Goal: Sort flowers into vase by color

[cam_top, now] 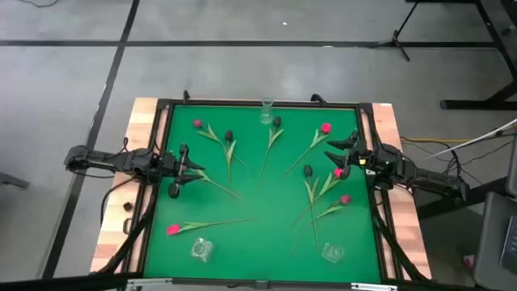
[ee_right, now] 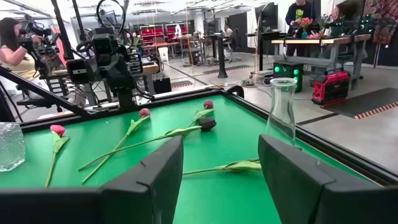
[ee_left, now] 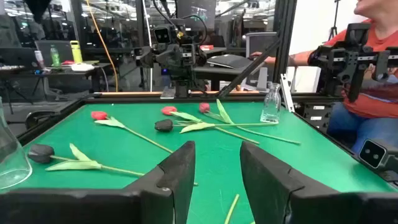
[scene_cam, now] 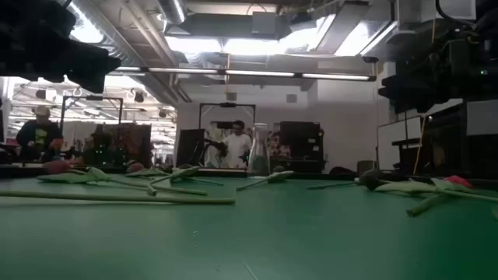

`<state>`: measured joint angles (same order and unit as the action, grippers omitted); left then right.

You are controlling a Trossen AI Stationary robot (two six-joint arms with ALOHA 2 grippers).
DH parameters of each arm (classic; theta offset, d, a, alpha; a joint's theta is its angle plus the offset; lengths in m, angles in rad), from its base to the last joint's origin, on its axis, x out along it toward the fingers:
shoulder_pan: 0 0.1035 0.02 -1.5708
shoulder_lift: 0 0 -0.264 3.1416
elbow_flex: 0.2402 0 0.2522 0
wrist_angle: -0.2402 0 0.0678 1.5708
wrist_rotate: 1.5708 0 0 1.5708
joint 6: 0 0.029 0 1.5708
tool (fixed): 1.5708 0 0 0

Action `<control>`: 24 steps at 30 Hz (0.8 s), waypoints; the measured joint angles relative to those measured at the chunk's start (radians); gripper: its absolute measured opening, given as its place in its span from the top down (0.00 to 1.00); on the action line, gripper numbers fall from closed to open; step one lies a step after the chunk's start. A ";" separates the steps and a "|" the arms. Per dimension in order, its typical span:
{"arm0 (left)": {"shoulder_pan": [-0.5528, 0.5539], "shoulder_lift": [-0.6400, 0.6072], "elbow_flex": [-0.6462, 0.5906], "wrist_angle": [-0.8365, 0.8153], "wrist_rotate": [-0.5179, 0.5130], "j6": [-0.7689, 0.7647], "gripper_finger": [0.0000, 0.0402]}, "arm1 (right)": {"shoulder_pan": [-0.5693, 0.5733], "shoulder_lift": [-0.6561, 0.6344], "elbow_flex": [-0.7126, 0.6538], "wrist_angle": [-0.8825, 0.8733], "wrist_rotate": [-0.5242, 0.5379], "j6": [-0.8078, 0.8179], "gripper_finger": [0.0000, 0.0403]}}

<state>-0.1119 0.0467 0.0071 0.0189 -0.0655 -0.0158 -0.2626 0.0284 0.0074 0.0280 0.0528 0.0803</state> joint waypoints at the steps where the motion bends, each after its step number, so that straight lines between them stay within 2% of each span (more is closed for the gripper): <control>1: 0.000 0.000 0.000 0.000 0.000 0.000 0.69 | 0.000 0.000 0.000 0.000 0.000 0.000 0.48; 24: 0.000 0.000 0.000 0.000 0.000 0.000 0.69 | 0.000 0.000 0.000 0.000 0.000 0.000 0.48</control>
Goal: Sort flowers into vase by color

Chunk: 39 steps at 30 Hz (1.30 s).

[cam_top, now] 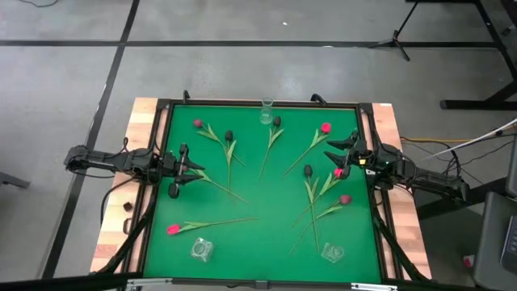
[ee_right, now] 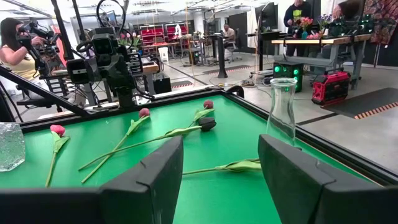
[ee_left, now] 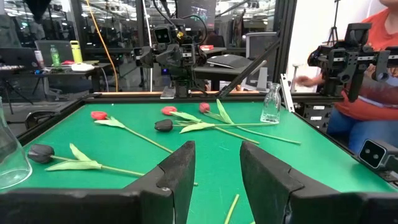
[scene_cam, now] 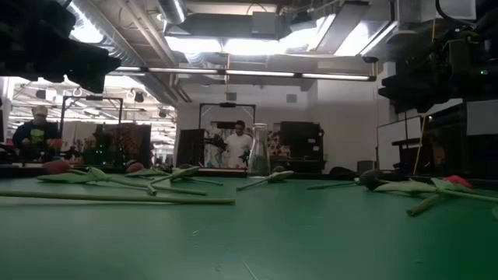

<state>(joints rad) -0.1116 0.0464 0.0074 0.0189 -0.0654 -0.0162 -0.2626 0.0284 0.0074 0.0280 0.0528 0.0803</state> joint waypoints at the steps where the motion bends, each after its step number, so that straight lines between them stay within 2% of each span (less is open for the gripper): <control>1: 0.000 0.000 0.000 0.000 0.000 0.000 0.69 | 0.000 0.000 0.000 0.000 0.000 0.000 0.48; 39: 0.000 0.000 0.000 0.003 -0.019 0.000 0.69 | 0.000 0.000 0.000 0.000 0.000 0.000 0.48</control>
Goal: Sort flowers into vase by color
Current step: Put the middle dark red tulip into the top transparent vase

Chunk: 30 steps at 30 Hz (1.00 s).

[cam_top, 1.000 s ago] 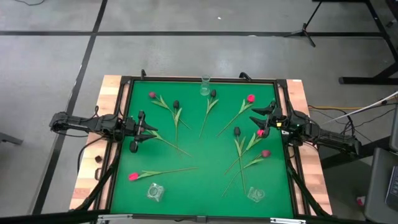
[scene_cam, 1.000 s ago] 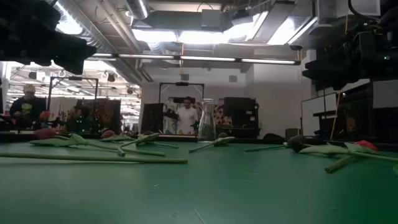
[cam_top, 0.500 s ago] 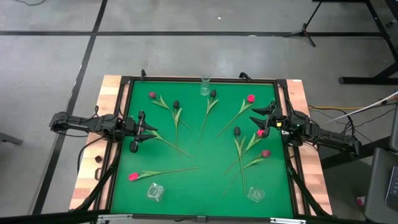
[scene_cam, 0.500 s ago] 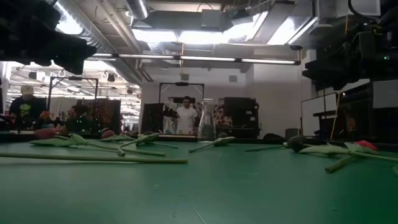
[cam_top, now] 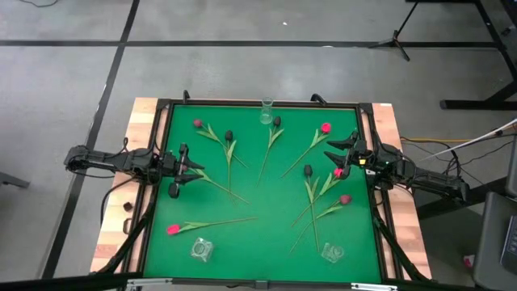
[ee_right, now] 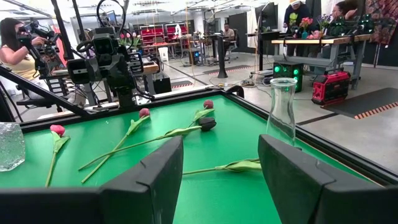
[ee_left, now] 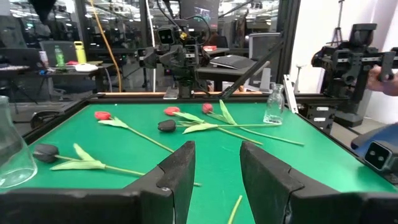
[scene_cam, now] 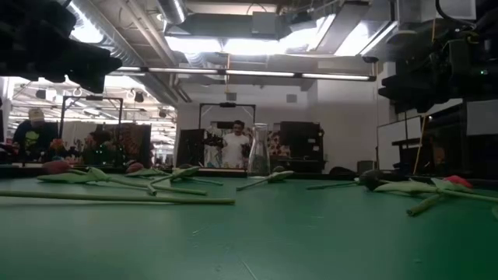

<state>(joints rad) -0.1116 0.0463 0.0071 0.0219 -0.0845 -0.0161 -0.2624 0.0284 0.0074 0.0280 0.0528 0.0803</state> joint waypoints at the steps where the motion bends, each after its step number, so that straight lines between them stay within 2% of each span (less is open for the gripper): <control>1: 0.000 0.000 0.000 0.000 0.000 0.000 0.69 | 0.000 0.000 0.000 0.000 0.000 0.000 0.48; 5: 0.000 0.000 0.000 0.002 -0.006 0.007 0.69 | 0.000 0.000 0.000 0.000 0.000 0.000 0.48; 8: 0.000 0.000 0.000 0.014 -0.072 0.029 0.69 | 0.000 0.000 0.000 0.000 0.000 0.000 0.48; 10: 0.000 0.000 0.000 0.015 -0.081 0.027 0.69 | 0.000 0.000 0.000 0.000 0.000 0.000 0.48; 18: 0.000 0.000 0.000 0.033 -0.072 -0.014 0.69 | 0.000 0.000 0.000 -0.003 -0.022 0.010 0.48; 22: 0.000 0.000 0.000 0.034 -0.032 -0.105 0.69 | 0.000 0.000 0.000 -0.004 -0.027 0.127 0.48; 30: 0.000 0.000 0.000 0.161 -0.024 -0.060 0.69 | 0.000 0.000 0.000 -0.001 -0.027 0.159 0.48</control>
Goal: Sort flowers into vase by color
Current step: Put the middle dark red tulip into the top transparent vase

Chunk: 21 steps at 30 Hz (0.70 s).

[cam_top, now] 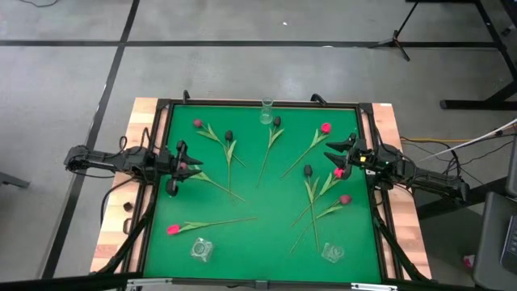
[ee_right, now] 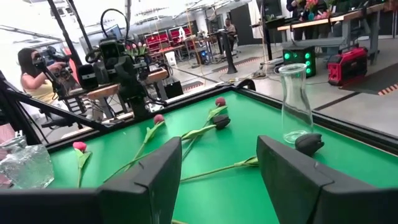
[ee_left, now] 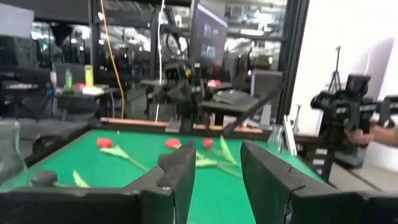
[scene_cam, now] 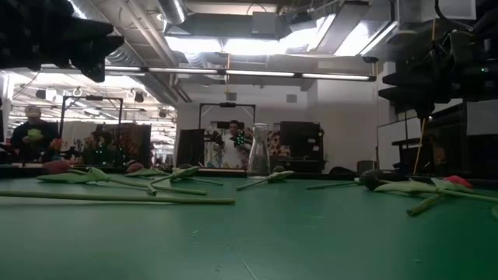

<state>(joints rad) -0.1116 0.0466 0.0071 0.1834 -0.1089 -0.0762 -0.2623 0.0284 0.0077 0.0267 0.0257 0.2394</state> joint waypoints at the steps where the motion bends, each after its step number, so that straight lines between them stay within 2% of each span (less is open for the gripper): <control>1: 0.000 0.000 0.000 0.013 0.000 0.001 0.69 | 0.000 0.000 0.000 0.001 0.000 0.000 0.48; 3: 0.000 0.000 0.001 0.060 0.005 -0.002 0.69 | 0.000 0.000 0.000 0.006 0.001 0.000 0.48; 11: 0.000 0.001 0.000 0.078 0.021 -0.048 0.69 | 0.000 0.000 0.000 0.028 0.001 0.050 0.48; 16: 0.000 0.000 0.000 0.167 0.012 -0.147 0.69 | 0.000 0.000 0.000 0.047 0.001 0.050 0.48; 21: 0.000 0.000 0.005 0.162 -0.129 -0.244 0.69 | 0.000 0.000 0.000 0.055 0.012 0.046 0.48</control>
<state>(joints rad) -0.1112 0.0467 0.0124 0.3459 -0.2377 -0.3204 -0.2623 0.0280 0.0082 0.0818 0.0378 0.2851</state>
